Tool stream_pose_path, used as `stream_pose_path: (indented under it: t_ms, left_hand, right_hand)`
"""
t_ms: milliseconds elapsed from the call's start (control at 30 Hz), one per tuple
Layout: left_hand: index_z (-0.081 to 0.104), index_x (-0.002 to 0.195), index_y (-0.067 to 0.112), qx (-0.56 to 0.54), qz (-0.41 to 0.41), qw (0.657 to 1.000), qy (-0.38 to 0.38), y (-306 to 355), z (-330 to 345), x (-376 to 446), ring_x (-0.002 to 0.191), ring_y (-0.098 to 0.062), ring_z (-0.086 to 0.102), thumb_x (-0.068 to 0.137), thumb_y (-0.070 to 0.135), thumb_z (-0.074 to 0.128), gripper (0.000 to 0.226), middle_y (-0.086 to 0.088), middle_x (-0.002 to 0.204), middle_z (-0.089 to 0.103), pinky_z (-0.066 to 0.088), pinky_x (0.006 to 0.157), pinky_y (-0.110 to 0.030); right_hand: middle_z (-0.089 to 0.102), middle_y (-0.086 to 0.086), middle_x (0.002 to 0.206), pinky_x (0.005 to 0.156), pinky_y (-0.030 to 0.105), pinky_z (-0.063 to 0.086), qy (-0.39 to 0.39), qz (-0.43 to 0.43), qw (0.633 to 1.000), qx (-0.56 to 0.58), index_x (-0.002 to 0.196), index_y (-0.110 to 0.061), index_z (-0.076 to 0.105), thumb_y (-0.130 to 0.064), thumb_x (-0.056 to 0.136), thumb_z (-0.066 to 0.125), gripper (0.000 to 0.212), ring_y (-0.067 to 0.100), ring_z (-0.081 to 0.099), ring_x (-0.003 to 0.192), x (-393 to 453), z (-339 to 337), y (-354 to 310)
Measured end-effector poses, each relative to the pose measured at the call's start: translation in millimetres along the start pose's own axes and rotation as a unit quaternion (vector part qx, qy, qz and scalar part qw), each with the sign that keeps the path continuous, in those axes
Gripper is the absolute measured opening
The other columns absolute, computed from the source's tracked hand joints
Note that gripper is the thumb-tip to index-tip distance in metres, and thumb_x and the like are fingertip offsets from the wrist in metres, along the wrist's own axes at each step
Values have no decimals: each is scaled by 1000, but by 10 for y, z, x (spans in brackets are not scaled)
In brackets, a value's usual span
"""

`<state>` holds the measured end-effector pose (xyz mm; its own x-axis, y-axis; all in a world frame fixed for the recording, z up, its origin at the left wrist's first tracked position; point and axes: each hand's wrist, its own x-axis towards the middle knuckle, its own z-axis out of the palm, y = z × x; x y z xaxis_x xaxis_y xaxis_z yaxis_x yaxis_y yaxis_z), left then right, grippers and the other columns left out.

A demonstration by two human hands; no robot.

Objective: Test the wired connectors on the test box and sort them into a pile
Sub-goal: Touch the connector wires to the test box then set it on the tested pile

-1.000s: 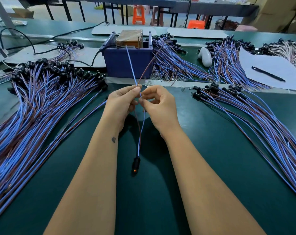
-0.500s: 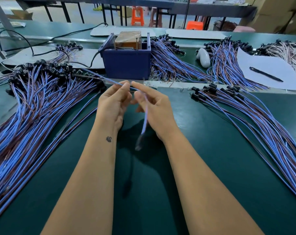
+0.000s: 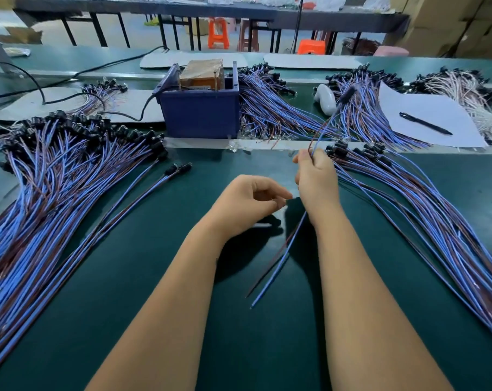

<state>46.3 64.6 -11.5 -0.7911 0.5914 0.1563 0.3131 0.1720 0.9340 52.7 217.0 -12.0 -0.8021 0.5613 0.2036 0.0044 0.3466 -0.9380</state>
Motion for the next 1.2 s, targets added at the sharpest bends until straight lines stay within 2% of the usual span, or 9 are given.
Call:
stream_pose_path:
  t_ms: [200,467,533,600,767,867,967,1100,1200]
  left_hand:
    - [72,90,30,8,-26,1000,8,-8,2,4,83,-9,71,91,5,63,27,6,81,76,53,85,-19]
    - [71,96,27,8,-38,999,15,-8,34,17,80,-8,68,93,10,59,22,8,81,75,52,83,-17]
    - [71,94,29,16,-40,999,16,-4,47,14,83,-9,70,93,11,59,22,10,81,75,51,82,-16]
    - [71,94,30,22,-39,999,20,0,55,12,82,-8,69,93,12,58,22,11,80,75,49,79,-13]
    - [72,90,25,26,-33,999,32,21,95,16,74,-5,65,91,6,56,25,8,75,73,50,77,-15]
    - [71,82,20,38,-5,998,56,43,112,19,67,-8,61,85,0,53,27,3,73,71,51,73,-27]
    - [65,76,17,88,-8,989,123,-3,34,42,66,-13,57,82,8,54,16,5,70,66,49,65,-35]
    - [62,76,18,182,-27,965,187,-54,-39,77,66,-16,58,86,11,52,16,4,68,64,42,58,-31]
    - [68,95,19,222,-34,943,245,-42,-48,98,85,-24,60,92,14,49,20,0,90,69,44,68,-33]
  right_hand:
    - [53,-1,71,59,33,32,-57,-80,957,-272,84,-14,58,-35,103,38,34,24,50,73,109,-555,-6]
    - [56,1,76,59,35,34,-38,-73,905,-416,78,-18,54,-36,100,45,30,29,49,79,369,-1213,-183]
    - [63,11,105,76,40,42,-38,-44,870,-490,102,-17,63,-33,98,48,21,33,53,99,360,-1190,-147]
    - [56,19,123,93,42,40,-20,-32,839,-544,125,-14,57,-34,96,50,37,37,48,115,320,-1067,-104]
    - [56,16,124,97,41,37,-8,-81,896,-436,127,-18,57,-30,94,51,36,34,48,116,112,-396,-127]
    - [63,5,97,89,36,47,-84,-24,990,-107,112,-17,65,-20,95,54,20,21,59,94,-86,107,-242]
    - [63,1,76,72,29,51,-92,71,979,169,88,-17,65,-11,96,51,18,14,59,72,-263,479,-337]
    - [64,-1,73,81,40,52,-64,45,988,136,74,-21,64,-9,94,50,27,16,59,77,-283,598,-255]
    - [67,0,76,82,41,52,-101,20,986,131,74,-18,66,-11,95,49,28,15,60,78,-303,610,-217]
